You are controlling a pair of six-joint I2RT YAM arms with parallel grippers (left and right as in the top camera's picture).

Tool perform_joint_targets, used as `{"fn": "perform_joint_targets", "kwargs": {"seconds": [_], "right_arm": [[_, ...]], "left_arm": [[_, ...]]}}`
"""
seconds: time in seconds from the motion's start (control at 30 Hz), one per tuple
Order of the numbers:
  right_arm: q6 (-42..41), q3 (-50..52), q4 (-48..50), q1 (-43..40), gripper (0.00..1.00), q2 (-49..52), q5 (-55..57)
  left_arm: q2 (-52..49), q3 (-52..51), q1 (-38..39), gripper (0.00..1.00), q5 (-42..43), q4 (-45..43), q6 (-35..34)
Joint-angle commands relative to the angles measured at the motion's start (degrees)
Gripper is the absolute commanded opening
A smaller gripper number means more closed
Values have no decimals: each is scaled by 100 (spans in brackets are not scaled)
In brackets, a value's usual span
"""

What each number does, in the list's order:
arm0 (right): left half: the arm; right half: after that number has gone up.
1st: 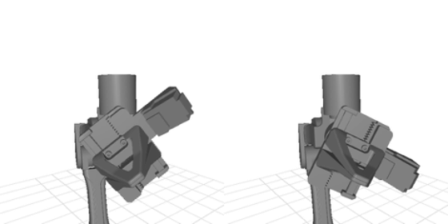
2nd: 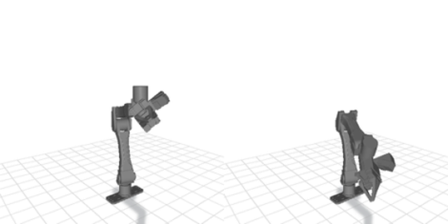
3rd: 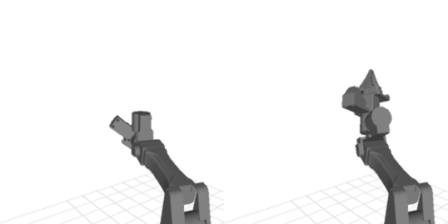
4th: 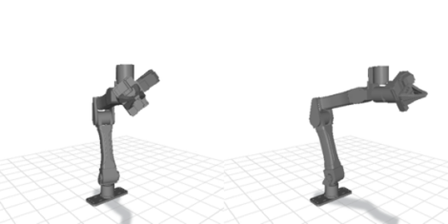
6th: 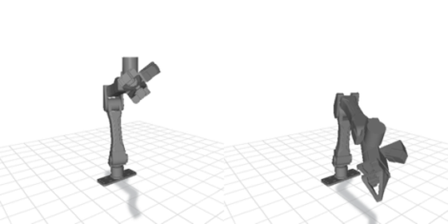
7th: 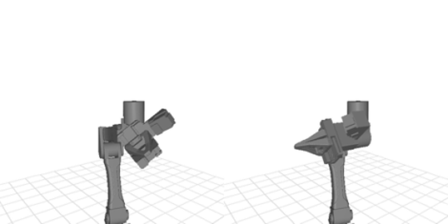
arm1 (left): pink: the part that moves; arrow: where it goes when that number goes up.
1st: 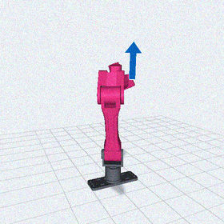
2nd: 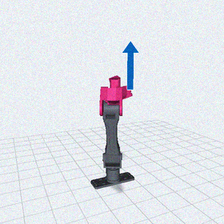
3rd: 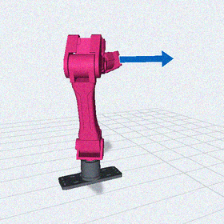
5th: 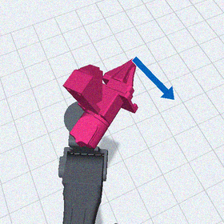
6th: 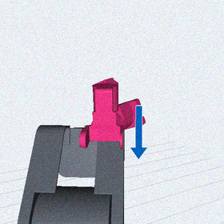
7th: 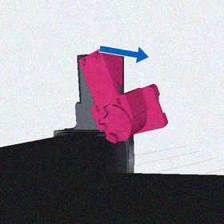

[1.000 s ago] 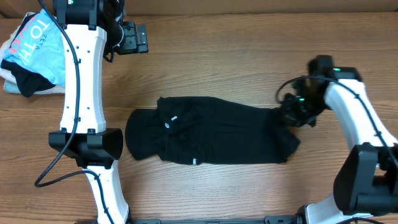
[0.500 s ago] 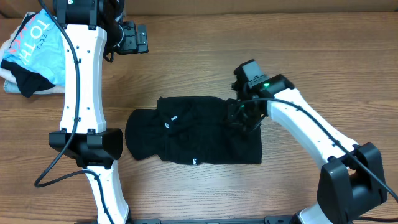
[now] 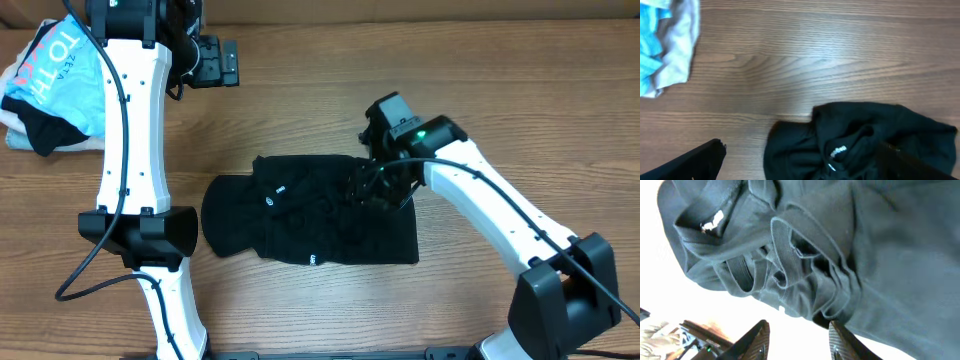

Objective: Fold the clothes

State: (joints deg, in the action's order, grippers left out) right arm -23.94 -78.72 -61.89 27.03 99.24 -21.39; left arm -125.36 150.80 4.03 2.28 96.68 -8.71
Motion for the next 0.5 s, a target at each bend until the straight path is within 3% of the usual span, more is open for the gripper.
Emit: {"fn": "perform_joint_targets", "kwargs": {"seconds": [0.0, 0.3, 0.47], "right_arm": [[175, -448, -426, -166, 42, -332, 514], [190, -859, -1604, -573, 47, -927, 1239], [190, -857, -1908, -719, 53, -1021, 1237]], "left_arm": [[232, 74, 9, 100, 706, 13, 391], [1456, -415, 11, 99, 903, 13, 407], [2430, -1759, -4, 97, 48, 13, 221]]}}
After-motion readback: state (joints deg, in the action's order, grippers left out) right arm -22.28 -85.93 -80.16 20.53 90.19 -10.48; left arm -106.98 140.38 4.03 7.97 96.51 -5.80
